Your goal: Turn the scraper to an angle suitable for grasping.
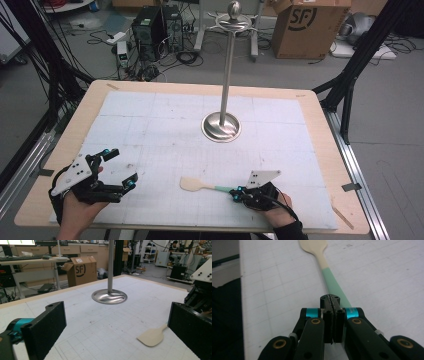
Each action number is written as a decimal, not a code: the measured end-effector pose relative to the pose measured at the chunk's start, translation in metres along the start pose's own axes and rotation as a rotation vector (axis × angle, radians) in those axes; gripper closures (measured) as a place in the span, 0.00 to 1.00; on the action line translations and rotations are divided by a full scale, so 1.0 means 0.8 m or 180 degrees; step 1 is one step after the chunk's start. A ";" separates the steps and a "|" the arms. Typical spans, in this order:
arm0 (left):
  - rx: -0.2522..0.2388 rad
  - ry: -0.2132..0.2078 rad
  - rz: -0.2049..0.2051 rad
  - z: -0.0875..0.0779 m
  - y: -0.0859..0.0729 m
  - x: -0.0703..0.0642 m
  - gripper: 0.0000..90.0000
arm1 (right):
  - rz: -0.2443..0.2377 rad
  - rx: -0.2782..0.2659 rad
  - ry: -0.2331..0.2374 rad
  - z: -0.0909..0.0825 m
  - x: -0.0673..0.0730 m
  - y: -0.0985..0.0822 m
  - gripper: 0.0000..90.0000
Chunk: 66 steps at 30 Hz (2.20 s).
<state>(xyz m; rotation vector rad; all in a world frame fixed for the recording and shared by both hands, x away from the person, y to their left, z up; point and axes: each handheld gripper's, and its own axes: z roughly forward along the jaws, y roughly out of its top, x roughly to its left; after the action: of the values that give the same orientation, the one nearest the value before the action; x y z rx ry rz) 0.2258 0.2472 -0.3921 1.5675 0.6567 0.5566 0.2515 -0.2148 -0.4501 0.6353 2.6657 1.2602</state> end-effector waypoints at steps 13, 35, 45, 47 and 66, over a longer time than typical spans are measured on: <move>0.0037 -0.0001 0.0010 0.002 -0.002 -0.004 0.03 | 0.0151 -0.0011 -0.0486 0.013 -0.040 0.014 1.00; 0.0019 0.0001 -0.0003 -0.001 -0.002 -0.001 0.03 | -0.0029 0.0073 0.0007 0.124 0.008 0.131 1.00; 0.0020 0.0006 -0.0009 -0.003 -0.001 0.000 0.03 | 0.0009 0.0282 -0.0015 0.149 0.003 0.139 1.00; 0.0016 0.0003 -0.0012 -0.003 -0.001 0.000 0.03 | -0.0027 0.0304 0.0018 0.148 0.006 0.138 1.00; 0.0083 -0.0039 0.0016 0.003 -0.004 -0.005 0.03 | -0.0004 0.0138 0.0161 0.095 0.009 0.101 1.00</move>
<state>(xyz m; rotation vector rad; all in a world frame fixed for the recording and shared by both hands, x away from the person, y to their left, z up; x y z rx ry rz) 0.2244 0.2425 -0.3956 1.5961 0.6532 0.5440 0.2921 -0.1121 -0.4372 0.6153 2.7408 1.2374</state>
